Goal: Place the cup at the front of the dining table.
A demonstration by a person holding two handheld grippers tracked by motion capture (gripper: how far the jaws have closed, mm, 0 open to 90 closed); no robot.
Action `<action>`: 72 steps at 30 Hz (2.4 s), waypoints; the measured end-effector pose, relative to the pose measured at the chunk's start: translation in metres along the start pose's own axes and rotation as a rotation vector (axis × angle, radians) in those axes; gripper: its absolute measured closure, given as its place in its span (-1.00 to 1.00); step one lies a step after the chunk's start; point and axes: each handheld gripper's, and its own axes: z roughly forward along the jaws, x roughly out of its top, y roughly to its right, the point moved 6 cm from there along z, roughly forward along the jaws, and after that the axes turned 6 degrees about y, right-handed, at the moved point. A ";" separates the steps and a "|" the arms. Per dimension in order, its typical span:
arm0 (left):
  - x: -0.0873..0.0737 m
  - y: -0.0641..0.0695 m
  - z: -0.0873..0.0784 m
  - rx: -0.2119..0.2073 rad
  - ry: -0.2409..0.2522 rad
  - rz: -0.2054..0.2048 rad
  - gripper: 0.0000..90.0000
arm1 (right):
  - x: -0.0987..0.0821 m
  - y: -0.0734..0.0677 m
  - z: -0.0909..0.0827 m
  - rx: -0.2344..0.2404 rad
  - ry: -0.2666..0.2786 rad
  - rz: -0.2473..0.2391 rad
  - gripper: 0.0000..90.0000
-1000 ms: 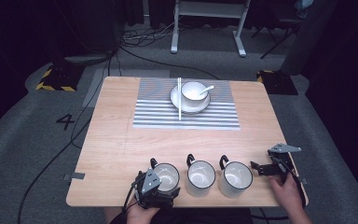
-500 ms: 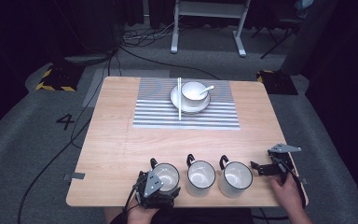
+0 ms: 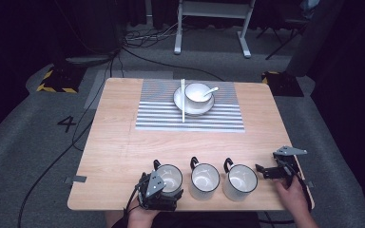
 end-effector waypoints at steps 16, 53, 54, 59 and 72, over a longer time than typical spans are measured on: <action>0.029 -0.014 -0.019 -0.061 0.023 -0.037 -0.93 | 0.000 0.000 0.000 0.000 0.001 -0.005 -0.99; 0.102 -0.079 -0.027 -0.035 0.061 -0.012 -0.93 | 0.000 0.000 0.000 0.000 0.001 -0.004 -0.99; 0.104 -0.080 -0.027 -0.036 0.060 -0.012 -0.93 | 0.000 0.000 0.000 0.000 0.001 -0.005 -0.99; 0.114 -0.089 -0.024 -0.027 0.066 -0.003 -0.93 | 0.000 0.000 0.000 0.000 0.001 -0.004 -0.99; 0.147 -0.112 -0.006 -0.020 0.081 0.004 -0.93 | 0.000 0.000 0.000 -0.001 0.002 -0.003 -0.99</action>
